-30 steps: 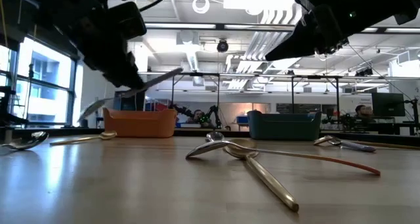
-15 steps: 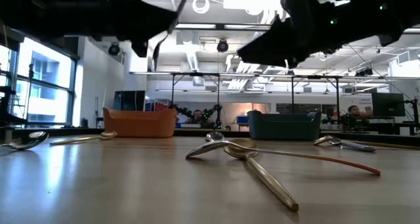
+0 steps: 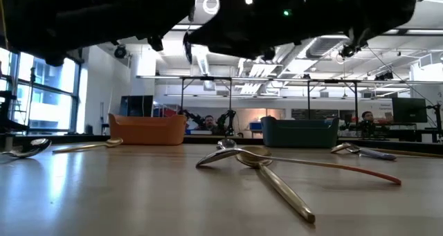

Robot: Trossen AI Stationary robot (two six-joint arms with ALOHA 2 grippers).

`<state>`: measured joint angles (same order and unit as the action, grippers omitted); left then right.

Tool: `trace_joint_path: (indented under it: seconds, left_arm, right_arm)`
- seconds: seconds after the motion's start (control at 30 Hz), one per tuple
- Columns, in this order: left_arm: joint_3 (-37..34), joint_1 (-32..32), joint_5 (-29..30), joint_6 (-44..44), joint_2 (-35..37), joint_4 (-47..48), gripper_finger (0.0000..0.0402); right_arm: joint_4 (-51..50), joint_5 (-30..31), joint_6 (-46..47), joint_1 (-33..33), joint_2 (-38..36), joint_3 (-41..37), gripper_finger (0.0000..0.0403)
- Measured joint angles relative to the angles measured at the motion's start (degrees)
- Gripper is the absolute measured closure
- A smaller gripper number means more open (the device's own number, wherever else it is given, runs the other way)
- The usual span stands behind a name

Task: Sort silverware by color (type)
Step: Put the violet spoon into the yellow bin

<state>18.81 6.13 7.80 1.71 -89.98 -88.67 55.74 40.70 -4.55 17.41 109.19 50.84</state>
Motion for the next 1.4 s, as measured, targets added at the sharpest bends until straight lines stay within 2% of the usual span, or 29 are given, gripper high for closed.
trace_joint_path:
  seconds: [0.17,0.3,0.47,0.57,0.63,0.9,1.03,1.17,1.27,1.4]
  left_arm:
    - [1.6,-0.1,1.4,0.5,-1.5,-1.3,0.0371]
    - [2.8,-0.1,1.4,1.0,-2.2,-1.2,0.0371]
    - [3.1,-0.1,1.4,1.5,-1.7,-1.3,0.0371]
    - [3.1,-0.2,1.6,1.2,-1.7,-1.2,0.0372]
    - [3.1,-0.1,1.4,1.0,-1.7,-1.3,0.0374]
    - [2.9,-0.1,1.5,3.2,-1.8,-1.2,0.0363]
    - [1.4,-0.1,1.8,4.9,-1.7,-1.2,0.0334]
    - [-1.7,-0.1,3.4,4.6,-1.8,-1.2,0.0302]
    - [-4.0,-0.1,4.6,3.8,-1.8,-1.2,0.0284]
    - [-6.3,-0.1,5.7,3.3,-1.7,-1.2,0.0276]
  right_arm:
    - [-0.3,2.6,-5.1,0.0,2.5,5.2,0.0164]
    - [-0.6,4.7,-6.9,-0.1,3.4,6.8,0.0203]
    - [-0.7,8.2,-6.0,-0.1,3.4,6.5,0.0292]
    - [-1.2,8.8,-6.4,-0.1,3.4,6.5,0.0362]
    - [-1.1,8.8,-7.5,-0.1,3.4,6.5,0.0391]
    - [-2.4,16.7,-13.8,2.7,-0.3,6.4,0.0398]
    - [-15.2,21.4,-12.4,4.8,-6.6,6.4,0.0400]
    - [-36.5,20.0,1.4,5.9,-15.9,6.5,0.0400]
    - [-56.4,13.5,17.1,6.3,-22.1,6.9,0.0401]
    - [-85.7,-1.9,41.3,6.3,-26.8,11.2,0.0401]
